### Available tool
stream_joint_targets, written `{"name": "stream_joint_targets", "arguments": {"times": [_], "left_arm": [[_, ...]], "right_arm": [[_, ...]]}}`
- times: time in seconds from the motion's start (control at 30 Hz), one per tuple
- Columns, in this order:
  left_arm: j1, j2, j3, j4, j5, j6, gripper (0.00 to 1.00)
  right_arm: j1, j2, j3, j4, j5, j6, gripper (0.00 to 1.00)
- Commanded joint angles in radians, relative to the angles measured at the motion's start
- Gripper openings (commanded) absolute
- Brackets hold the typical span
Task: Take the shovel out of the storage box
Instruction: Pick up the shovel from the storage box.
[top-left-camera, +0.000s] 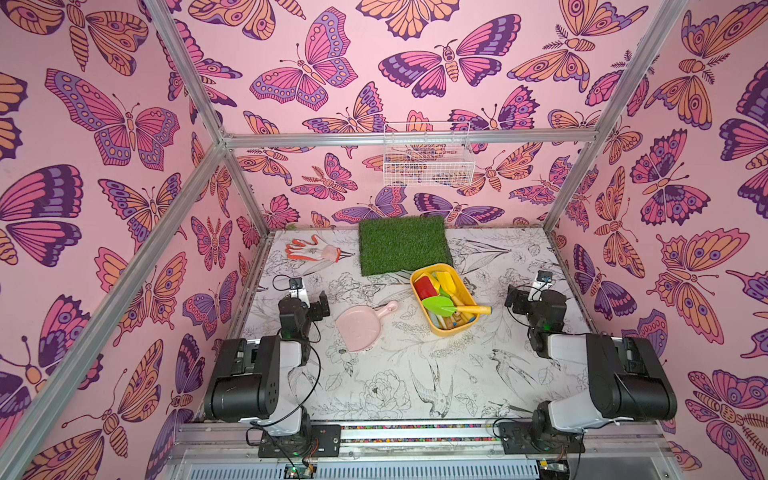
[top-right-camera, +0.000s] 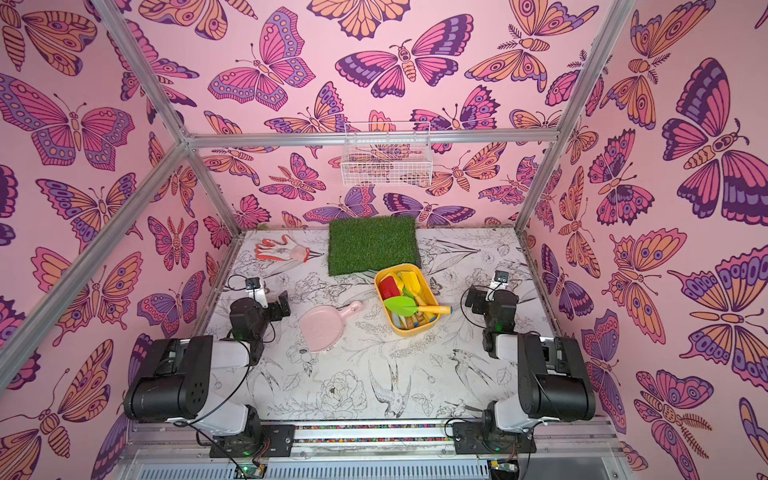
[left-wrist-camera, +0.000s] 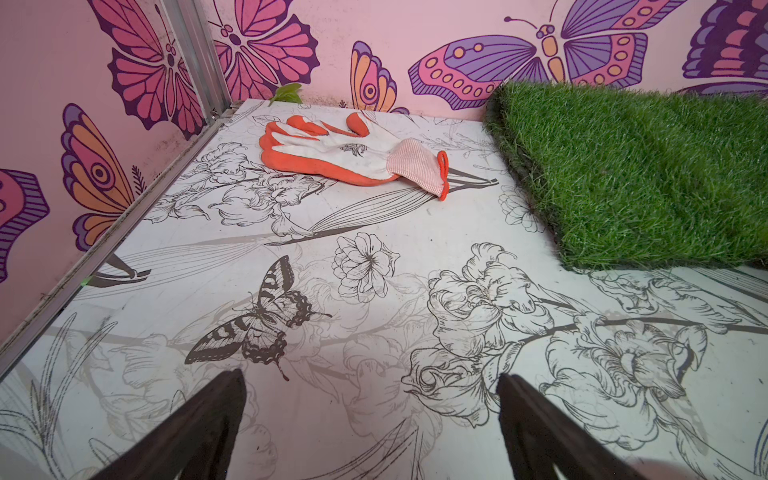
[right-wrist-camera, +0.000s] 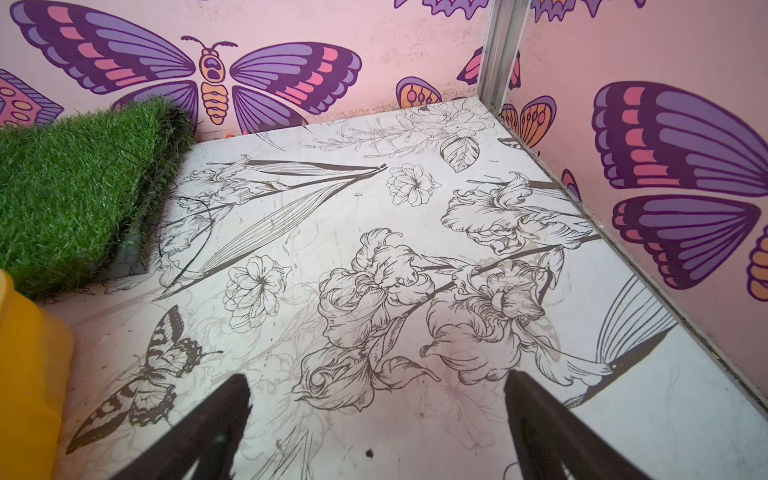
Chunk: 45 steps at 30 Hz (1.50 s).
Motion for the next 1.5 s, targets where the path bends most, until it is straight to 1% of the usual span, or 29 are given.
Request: {"name": "stream_joint_targets", "arguments": {"times": [0.0,0.03,0.07,0.1,0.13,0.2,0.27,0.33,0.4,0.47,0.57,0.6,0.63,0.67,0.7,0.73,0.8,0.87,0.9,0.93,1.0,1.1,1.17,1.27,1.4,1.47], "left_arm": [[-0.006,-0.009,-0.004,0.006,-0.004,-0.003,0.97],[-0.009,-0.023,-0.001,-0.001,0.006,0.008,0.95],[-0.017,-0.062,0.005,-0.042,-0.002,0.017,0.94],[-0.037,-0.113,0.021,-0.115,-0.043,0.027,0.94],[-0.067,-0.169,0.037,-0.177,-0.095,0.041,0.95],[-0.125,-0.286,0.064,-0.305,-0.162,0.063,0.97],[-0.161,-0.387,0.1,-0.427,-0.139,0.021,0.96],[-0.198,-0.464,0.148,-0.553,-0.105,-0.045,0.94],[-0.23,-0.497,0.184,-0.647,-0.074,-0.135,0.93],[-0.256,-0.503,0.208,-0.722,-0.023,-0.202,0.9],[-0.306,-0.491,0.228,-0.8,0.023,-0.251,0.89],[-0.322,-0.486,0.232,-0.829,0.027,-0.267,0.88],[-0.337,-0.481,0.235,-0.848,0.035,-0.271,0.88],[-0.348,-0.478,0.237,-0.862,0.04,-0.268,0.88],[-0.361,-0.478,0.237,-0.879,0.032,-0.268,0.88],[-0.372,-0.478,0.238,-0.896,0.025,-0.267,0.88],[-0.382,-0.479,0.238,-0.918,0.037,-0.25,0.88],[-0.391,-0.478,0.235,-0.93,0.048,-0.229,0.88],[-0.395,-0.475,0.232,-0.931,0.05,-0.221,0.88],[-0.395,-0.469,0.232,-0.935,0.049,-0.22,0.88],[-0.395,-0.452,0.238,-0.944,0.056,-0.218,0.87],[-0.397,-0.413,0.256,-0.958,0.082,-0.207,0.86],[-0.403,-0.393,0.265,-0.96,0.09,-0.209,0.87],[-0.414,-0.377,0.27,-0.961,0.094,-0.205,0.87],[-0.424,-0.375,0.27,-0.959,0.097,-0.202,0.87],[-0.425,-0.378,0.271,-0.959,0.1,-0.201,0.87]], "right_arm": [[0.007,0.004,-0.009,0.016,-0.004,-0.009,0.95],[0.009,0.0,-0.011,0.032,0.002,-0.008,0.9],[0.011,-0.02,-0.014,0.037,0.016,-0.005,0.87],[0.025,-0.07,-0.009,-0.018,0.052,-0.013,0.87],[0.048,-0.134,0.01,-0.112,0.109,-0.025,0.87],[0.09,-0.245,0.076,-0.332,0.185,-0.047,0.87],[0.13,-0.313,0.145,-0.516,0.217,-0.027,0.84],[0.176,-0.355,0.193,-0.641,0.192,0.008,0.81],[0.231,-0.369,0.236,-0.752,0.147,0.024,0.8],[0.301,-0.365,0.275,-0.845,0.099,0.011,0.79],[0.439,-0.34,0.322,-0.941,0.094,-0.045,0.79],[0.474,-0.33,0.338,-0.967,0.078,-0.044,0.81],[0.488,-0.315,0.354,-0.99,0.016,-0.03,0.82],[0.494,-0.301,0.375,-1.019,-0.024,-0.022,0.82],[0.496,-0.285,0.4,-1.055,-0.032,-0.009,0.81],[0.497,-0.267,0.429,-1.097,-0.039,-0.01,0.77],[0.499,-0.241,0.477,-1.173,-0.052,-0.052,0.73],[0.498,-0.219,0.505,-1.218,-0.065,-0.077,0.73],[0.499,-0.211,0.522,-1.242,-0.058,-0.082,0.75],[0.498,-0.2,0.536,-1.26,-0.048,-0.08,0.75],[0.497,-0.178,0.559,-1.299,-0.066,-0.097,0.75],[0.498,-0.119,0.623,-1.406,-0.104,-0.16,0.74],[0.499,-0.073,0.667,-1.469,-0.102,-0.197,0.74],[0.499,-0.018,0.709,-1.505,-0.086,-0.234,0.73],[0.5,0.021,0.733,-1.498,-0.079,-0.279,0.71],[0.502,0.033,0.736,-1.495,-0.088,-0.311,0.69]]}}
